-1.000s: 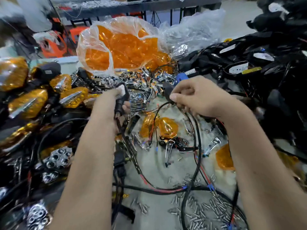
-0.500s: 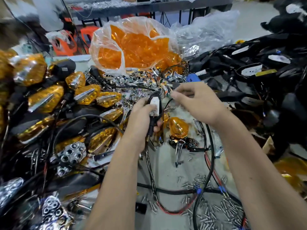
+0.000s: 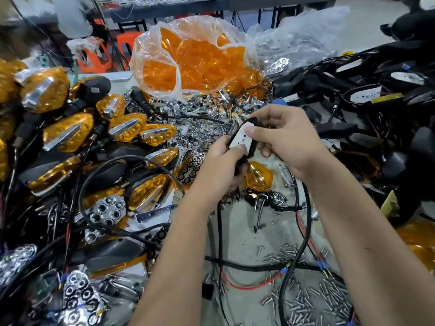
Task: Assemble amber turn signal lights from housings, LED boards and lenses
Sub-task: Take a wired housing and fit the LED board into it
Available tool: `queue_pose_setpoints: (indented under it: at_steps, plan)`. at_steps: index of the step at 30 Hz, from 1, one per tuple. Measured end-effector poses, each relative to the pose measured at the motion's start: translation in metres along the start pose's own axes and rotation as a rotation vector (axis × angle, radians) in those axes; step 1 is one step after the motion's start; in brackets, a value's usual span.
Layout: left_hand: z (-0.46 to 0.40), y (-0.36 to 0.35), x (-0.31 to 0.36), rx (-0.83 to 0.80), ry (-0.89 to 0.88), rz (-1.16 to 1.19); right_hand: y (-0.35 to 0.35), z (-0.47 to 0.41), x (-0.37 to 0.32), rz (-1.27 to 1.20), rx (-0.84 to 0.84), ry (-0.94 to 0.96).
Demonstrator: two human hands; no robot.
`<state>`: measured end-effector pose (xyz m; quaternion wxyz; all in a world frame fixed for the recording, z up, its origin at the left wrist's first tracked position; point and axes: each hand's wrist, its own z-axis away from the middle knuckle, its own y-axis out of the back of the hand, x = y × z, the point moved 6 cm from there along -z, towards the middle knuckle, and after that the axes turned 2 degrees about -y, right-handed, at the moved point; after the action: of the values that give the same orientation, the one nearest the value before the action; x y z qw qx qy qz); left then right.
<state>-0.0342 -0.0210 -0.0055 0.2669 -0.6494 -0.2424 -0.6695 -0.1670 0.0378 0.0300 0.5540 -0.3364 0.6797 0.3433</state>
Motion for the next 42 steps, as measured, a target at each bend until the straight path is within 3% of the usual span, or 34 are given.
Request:
queue_pose_setpoints:
  at_steps: [6, 16, 42]
  plan:
    - [0.003, -0.002, 0.004, 0.006, -0.051, 0.054, -0.002, 0.000, -0.006, -0.006, -0.032, 0.044]
    - [0.001, 0.007, 0.006, 0.093, -0.214, -0.082, -0.010, 0.004, -0.020, 0.078, -0.031, 0.182]
    - [0.010, 0.004, 0.014, 0.053, -0.272, 0.032, -0.011, 0.011, -0.032, 0.093, -0.033, 0.313]
